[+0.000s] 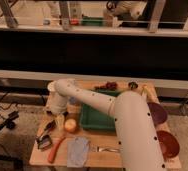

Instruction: Wipe purple bowl with brush

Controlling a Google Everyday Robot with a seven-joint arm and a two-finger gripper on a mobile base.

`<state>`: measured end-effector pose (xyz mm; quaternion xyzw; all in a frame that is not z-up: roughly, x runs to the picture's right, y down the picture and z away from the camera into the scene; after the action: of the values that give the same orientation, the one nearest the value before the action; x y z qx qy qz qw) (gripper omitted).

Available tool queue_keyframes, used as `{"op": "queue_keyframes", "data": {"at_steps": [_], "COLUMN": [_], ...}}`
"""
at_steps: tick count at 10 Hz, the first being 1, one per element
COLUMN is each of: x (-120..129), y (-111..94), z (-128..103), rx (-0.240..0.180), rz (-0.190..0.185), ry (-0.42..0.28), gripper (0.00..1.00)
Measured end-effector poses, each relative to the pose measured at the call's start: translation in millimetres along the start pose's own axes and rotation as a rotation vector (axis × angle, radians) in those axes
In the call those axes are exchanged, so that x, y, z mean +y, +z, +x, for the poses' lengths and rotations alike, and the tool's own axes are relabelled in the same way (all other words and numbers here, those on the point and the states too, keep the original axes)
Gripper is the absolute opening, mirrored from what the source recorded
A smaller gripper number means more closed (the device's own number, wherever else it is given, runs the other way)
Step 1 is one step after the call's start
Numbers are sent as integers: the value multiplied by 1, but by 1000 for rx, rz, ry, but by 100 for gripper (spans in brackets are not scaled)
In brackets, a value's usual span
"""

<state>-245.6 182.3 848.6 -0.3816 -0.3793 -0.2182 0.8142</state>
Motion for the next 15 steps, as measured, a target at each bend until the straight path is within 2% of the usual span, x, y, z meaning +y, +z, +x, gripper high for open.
{"op": "queue_keyframes", "data": {"at_steps": [4, 11, 15], "x": [2, 4, 1], "y": [-1, 6, 12], "z": [-4, -11, -14], "rx": [-10, -19, -54], "rz": [3, -28, -43], "ry": [-3, -31, -68], "gripper": [100, 100, 99]}}
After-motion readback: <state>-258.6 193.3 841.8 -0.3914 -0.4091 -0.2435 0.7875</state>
